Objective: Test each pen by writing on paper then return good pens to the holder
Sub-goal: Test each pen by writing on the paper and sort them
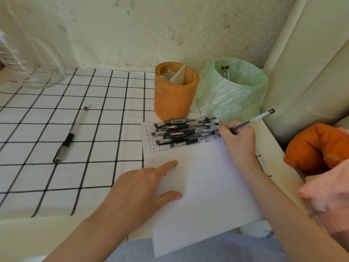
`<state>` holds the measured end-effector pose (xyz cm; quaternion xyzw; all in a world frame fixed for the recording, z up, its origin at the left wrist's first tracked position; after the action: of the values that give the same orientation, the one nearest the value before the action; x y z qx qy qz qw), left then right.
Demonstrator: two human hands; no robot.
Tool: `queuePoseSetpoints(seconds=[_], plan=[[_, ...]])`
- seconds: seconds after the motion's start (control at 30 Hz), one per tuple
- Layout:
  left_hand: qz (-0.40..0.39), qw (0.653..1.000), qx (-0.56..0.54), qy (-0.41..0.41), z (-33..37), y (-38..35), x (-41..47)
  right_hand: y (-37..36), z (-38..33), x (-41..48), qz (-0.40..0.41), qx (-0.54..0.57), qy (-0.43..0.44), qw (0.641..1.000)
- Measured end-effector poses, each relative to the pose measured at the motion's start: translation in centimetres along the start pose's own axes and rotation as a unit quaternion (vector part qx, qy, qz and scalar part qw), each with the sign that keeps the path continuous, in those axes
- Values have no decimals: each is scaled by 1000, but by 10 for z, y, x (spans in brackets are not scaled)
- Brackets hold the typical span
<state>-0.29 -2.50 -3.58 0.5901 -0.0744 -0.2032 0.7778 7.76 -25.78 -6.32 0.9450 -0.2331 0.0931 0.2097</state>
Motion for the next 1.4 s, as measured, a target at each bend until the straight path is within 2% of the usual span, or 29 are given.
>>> queuePoseSetpoints(seconds=[1.4], plan=[[-1,1000,-13,3,1,1,-1,0,0,0,-12,-7,1,1000]])
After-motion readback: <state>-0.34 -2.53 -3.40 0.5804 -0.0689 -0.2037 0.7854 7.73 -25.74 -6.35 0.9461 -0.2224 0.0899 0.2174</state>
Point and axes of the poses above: each hand's wrist, its own x-axis towards the middle knuckle, its own y-axis out of the back of the hand, z = x × y, the point moved 2 cm from there along x, towards the middle knuckle, and after that the axes turned 1 degree about z, right-handed, at the moved point
